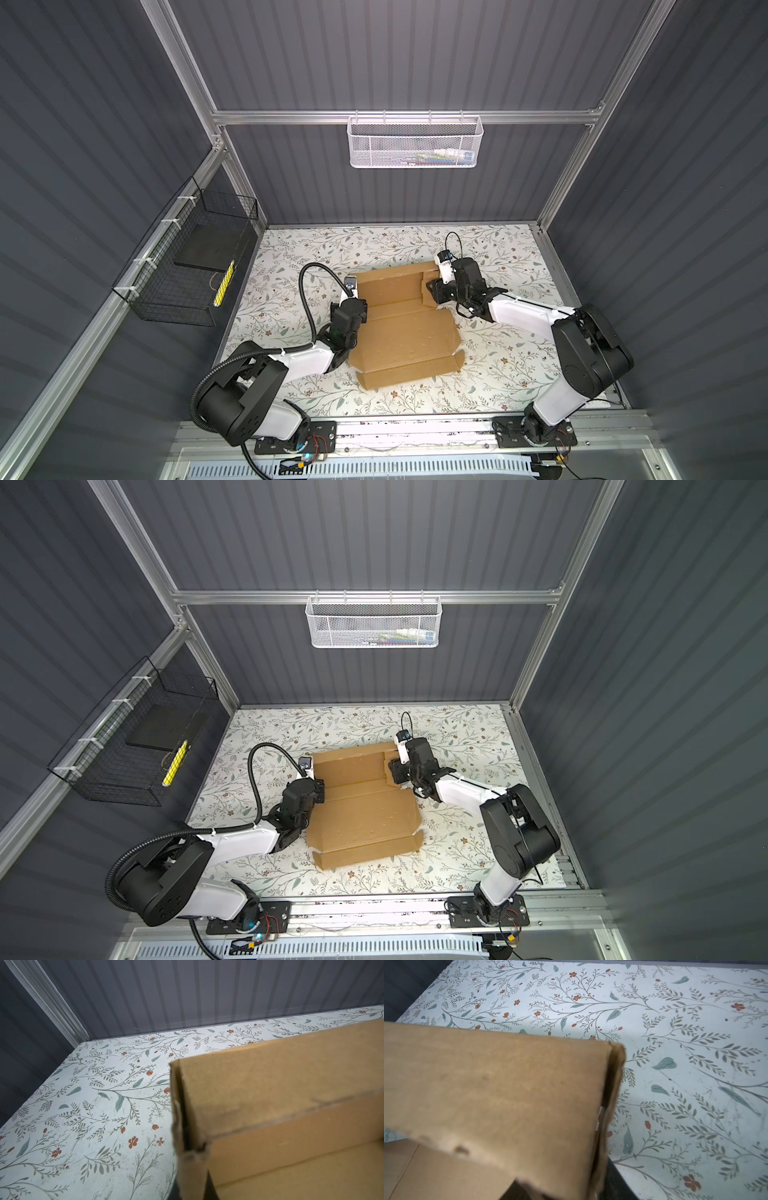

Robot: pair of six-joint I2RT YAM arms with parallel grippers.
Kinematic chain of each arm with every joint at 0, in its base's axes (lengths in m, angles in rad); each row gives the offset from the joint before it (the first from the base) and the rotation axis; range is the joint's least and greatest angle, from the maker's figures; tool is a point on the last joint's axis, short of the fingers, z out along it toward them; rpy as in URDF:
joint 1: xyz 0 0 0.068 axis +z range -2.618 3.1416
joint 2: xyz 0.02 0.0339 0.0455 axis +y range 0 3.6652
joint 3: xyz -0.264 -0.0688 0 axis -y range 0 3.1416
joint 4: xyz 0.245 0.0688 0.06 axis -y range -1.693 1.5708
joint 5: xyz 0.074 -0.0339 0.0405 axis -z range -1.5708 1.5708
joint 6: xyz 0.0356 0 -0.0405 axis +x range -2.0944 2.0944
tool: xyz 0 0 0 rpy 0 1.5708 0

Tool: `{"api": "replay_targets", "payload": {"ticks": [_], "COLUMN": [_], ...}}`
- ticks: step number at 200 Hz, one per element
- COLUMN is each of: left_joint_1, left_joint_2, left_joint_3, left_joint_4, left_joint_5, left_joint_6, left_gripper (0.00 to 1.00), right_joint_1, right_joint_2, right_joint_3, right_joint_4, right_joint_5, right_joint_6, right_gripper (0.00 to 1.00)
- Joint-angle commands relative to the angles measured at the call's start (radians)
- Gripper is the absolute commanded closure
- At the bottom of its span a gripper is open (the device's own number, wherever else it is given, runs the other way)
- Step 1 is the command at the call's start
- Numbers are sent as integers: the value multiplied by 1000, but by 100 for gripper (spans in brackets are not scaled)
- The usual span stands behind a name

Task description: Fold the paper box

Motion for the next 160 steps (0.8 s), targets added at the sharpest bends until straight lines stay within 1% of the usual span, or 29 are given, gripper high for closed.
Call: {"api": "replay_targets", "payload": {"ticks": [1, 160], "left_joint_1": [-2, -1], "left_joint_2": [12, 14], "left_joint_3": [29, 26], "left_joint_4": [11, 18], "left_joint_5": [43, 38], "left_joint_6": [-3, 3], "left_gripper": [100, 100], "right_joint_1": [18, 39], "right_joint_2": [22, 110], "right_joint_3": [26, 44], "right_joint_4": [46, 89], "right_joint_5": [40, 248], "right_joint_6": [15, 91], "right_gripper": [57, 58]}}
